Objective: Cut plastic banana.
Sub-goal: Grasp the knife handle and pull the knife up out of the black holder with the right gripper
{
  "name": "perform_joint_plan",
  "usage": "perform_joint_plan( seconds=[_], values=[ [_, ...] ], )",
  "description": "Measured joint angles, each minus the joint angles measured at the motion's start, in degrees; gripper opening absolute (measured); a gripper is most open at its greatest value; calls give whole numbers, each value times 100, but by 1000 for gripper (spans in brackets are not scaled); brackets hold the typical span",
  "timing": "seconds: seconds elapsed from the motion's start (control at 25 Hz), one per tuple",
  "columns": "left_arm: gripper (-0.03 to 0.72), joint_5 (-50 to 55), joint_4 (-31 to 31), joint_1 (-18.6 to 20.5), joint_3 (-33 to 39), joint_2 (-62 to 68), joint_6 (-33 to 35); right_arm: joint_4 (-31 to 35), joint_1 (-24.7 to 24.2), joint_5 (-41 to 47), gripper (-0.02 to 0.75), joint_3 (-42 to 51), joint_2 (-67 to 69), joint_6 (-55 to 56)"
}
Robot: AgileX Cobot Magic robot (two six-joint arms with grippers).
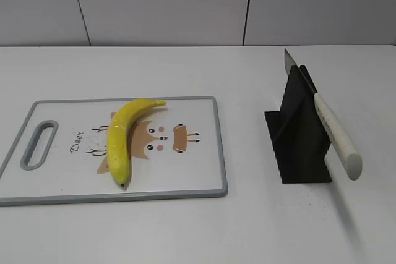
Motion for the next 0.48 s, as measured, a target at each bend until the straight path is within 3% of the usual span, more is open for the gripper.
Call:
perform_joint_plan(
  seconds=[0.48],
  values=[
    [675, 0, 0, 0, 7, 0, 0, 0, 0, 0, 552, 0, 0, -6]
  ],
)
